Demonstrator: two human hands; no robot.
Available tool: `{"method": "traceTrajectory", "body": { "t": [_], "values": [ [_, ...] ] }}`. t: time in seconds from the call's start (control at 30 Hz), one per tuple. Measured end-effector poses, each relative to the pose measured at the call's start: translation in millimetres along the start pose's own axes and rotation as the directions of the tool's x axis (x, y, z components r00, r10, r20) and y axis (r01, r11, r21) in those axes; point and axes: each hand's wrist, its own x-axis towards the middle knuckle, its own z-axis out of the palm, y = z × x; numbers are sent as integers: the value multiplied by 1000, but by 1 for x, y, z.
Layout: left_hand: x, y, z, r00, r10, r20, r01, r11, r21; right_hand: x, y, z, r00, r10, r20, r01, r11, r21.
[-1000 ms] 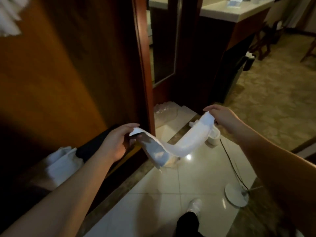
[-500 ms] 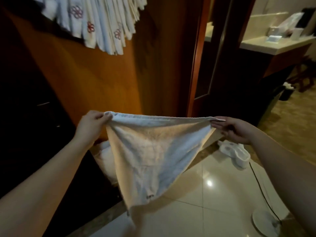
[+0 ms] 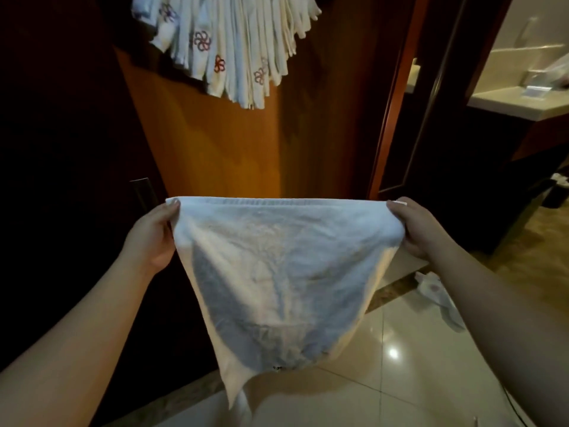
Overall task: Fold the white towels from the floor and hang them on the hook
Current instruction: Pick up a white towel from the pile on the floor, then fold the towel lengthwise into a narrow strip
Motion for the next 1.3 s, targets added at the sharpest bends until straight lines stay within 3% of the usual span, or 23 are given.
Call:
{"method": "traceTrajectory", "body": {
  "t": [0.13, 0.23, 0.33, 0.47, 0.57, 0.73, 0.9, 1.03, 1.3],
  "values": [
    [-7, -23, -8, 971, -198, -132, 196, 980, -24, -12, 29, 8, 968, 240, 71, -248, 957, 151],
    [-20, -42, 0, 914, -313, -259, 282, 947, -152, -28, 48, 21, 915, 394, 85, -401, 870, 289],
    [-43, -57, 21, 857, -363, -366, 251, 914, -319, -53, 57, 41, 875, 482, 39, -461, 806, 371],
    [-85, -66, 64, 846, -347, -405, 193, 907, -373, -92, 70, 80, 843, 497, -206, -388, 827, 406],
    [-109, -72, 96, 898, -278, -341, 159, 928, -338, -130, 64, 125, 918, 363, -159, -333, 924, 189],
    [-136, -72, 121, 971, -126, -204, 116, 991, -62, -159, 39, 178, 954, 270, -131, -260, 961, 91],
    [-152, -64, 133, 997, 40, -64, -35, 996, 79, -172, 26, 190, 997, 63, -34, -62, 998, 22],
    [-161, -61, 133, 994, 104, -43, -100, 991, 92, -171, 22, 187, 999, 48, 13, -49, 995, 83],
    [-163, -54, 131, 994, 69, -81, -66, 997, 41, -173, 16, 184, 997, -44, 65, 44, 999, -2]
  ]
}}
